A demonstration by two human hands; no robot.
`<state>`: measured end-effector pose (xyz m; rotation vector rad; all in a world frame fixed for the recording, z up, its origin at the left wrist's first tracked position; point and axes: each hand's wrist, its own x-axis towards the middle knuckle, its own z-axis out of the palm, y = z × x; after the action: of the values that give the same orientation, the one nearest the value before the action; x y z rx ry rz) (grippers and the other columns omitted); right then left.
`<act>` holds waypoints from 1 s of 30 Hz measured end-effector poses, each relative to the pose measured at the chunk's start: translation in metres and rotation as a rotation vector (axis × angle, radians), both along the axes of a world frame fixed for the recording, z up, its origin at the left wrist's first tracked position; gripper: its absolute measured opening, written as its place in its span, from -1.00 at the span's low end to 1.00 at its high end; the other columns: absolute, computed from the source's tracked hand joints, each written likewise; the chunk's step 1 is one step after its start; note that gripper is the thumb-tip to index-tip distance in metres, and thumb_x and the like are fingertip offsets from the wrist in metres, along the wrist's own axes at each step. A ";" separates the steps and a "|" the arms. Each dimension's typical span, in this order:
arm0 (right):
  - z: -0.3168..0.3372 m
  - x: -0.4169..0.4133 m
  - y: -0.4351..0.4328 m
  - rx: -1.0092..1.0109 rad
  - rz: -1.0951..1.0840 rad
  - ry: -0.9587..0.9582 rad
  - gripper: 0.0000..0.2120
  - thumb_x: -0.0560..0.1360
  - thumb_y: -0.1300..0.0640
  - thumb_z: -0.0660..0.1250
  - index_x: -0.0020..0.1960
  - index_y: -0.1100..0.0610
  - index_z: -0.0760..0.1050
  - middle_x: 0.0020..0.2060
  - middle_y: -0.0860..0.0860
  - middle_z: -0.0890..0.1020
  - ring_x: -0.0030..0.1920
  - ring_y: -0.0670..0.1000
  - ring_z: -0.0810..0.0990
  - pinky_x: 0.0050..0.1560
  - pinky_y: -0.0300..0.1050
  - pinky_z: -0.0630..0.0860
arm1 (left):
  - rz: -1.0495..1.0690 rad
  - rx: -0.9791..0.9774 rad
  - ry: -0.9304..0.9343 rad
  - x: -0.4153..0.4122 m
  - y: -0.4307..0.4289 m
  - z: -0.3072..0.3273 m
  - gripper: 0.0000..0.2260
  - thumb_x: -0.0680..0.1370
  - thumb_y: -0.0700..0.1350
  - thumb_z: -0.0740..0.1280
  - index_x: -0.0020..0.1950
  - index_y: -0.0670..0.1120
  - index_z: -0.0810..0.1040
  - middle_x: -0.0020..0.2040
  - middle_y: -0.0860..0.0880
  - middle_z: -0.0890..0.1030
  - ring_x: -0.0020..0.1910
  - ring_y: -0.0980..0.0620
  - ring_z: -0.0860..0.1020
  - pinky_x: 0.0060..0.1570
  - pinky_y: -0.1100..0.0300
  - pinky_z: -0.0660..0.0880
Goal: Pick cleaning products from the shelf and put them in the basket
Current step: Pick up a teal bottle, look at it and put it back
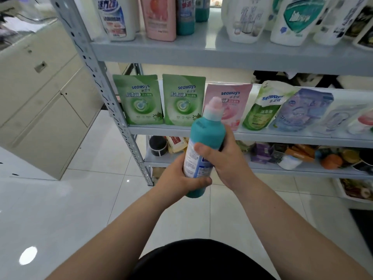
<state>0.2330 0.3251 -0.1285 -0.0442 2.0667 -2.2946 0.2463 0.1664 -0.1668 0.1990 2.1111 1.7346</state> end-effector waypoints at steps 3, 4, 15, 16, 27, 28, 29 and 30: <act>0.016 -0.007 -0.009 0.153 -0.035 0.117 -0.63 0.33 -0.25 0.50 0.10 -0.30 0.50 0.01 -0.20 0.66 0.06 -0.14 0.66 -0.01 -0.21 0.62 | 0.113 -0.147 0.129 -0.008 -0.021 -0.003 -0.40 0.17 0.22 0.59 0.13 0.37 0.43 -0.01 0.31 0.63 -0.07 0.29 0.63 -0.23 0.35 0.55; 0.023 -0.010 -0.009 0.252 -0.081 0.173 -0.66 0.38 -0.28 0.45 0.10 -0.28 0.49 -0.02 -0.26 0.63 -0.01 -0.21 0.64 -0.08 -0.32 0.57 | 0.147 -0.214 0.182 -0.011 -0.028 -0.005 -0.42 0.15 0.23 0.58 0.09 0.38 0.41 -0.03 0.31 0.61 -0.10 0.32 0.61 -0.27 0.36 0.53; 0.050 -0.026 -0.025 0.917 -0.108 0.319 -0.62 0.42 -0.38 0.25 -0.15 -0.06 0.45 -0.29 -0.16 0.58 -0.27 -0.22 0.53 -0.41 -0.30 0.37 | 0.015 -0.410 0.324 -0.030 -0.097 -0.006 -0.42 0.15 0.27 0.53 0.12 0.32 0.43 -0.09 0.23 0.60 -0.14 0.28 0.60 -0.30 0.37 0.51; 0.054 -0.025 -0.029 0.861 -0.028 0.312 -0.70 0.41 -0.33 0.27 -0.13 -0.11 0.47 -0.24 -0.21 0.59 -0.27 -0.24 0.54 -0.41 -0.38 0.39 | -0.054 -0.345 0.255 -0.030 -0.104 -0.007 -0.43 0.17 0.23 0.57 0.12 0.35 0.45 -0.08 0.25 0.62 -0.14 0.27 0.63 -0.29 0.31 0.60; 0.046 -0.028 -0.070 0.927 -0.134 0.212 -0.49 0.31 -0.46 0.34 -0.23 -0.01 0.37 -0.37 -0.07 0.50 -0.36 -0.21 0.45 -0.41 -0.22 0.38 | -0.050 -0.274 0.149 -0.004 -0.124 -0.010 -0.43 0.18 0.31 0.56 0.06 0.54 0.34 -0.03 0.38 0.57 -0.09 0.40 0.58 -0.32 0.32 0.63; 0.043 -0.028 -0.074 0.898 -0.152 0.189 -0.49 0.31 -0.47 0.34 -0.22 -0.02 0.38 -0.37 -0.10 0.50 -0.36 -0.22 0.45 -0.40 -0.25 0.37 | -0.017 -0.261 0.154 -0.003 -0.127 -0.010 -0.44 0.17 0.31 0.55 0.03 0.55 0.32 -0.02 0.41 0.54 -0.10 0.41 0.57 -0.39 0.35 0.58; 0.039 -0.027 -0.079 0.822 -0.136 0.164 -0.53 0.32 -0.46 0.35 -0.20 -0.05 0.42 -0.35 -0.13 0.53 -0.36 -0.25 0.46 -0.39 -0.32 0.38 | 0.000 -0.255 0.153 -0.002 -0.130 -0.010 -0.44 0.16 0.33 0.54 0.03 0.55 0.31 -0.02 0.41 0.54 -0.10 0.41 0.57 -0.40 0.38 0.55; 0.037 -0.025 -0.084 0.722 -0.094 0.141 -0.61 0.35 -0.42 0.36 -0.16 -0.11 0.46 -0.32 -0.18 0.56 -0.34 -0.27 0.49 -0.35 -0.34 0.41 | 0.005 -0.257 0.146 -0.002 -0.134 -0.010 -0.44 0.16 0.35 0.52 0.03 0.54 0.31 -0.03 0.37 0.56 -0.10 0.38 0.58 -0.39 0.41 0.54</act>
<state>0.2080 0.2414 -0.0918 -0.0792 2.8830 -1.4812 0.2448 0.0325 -0.1767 0.2530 2.4160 1.4714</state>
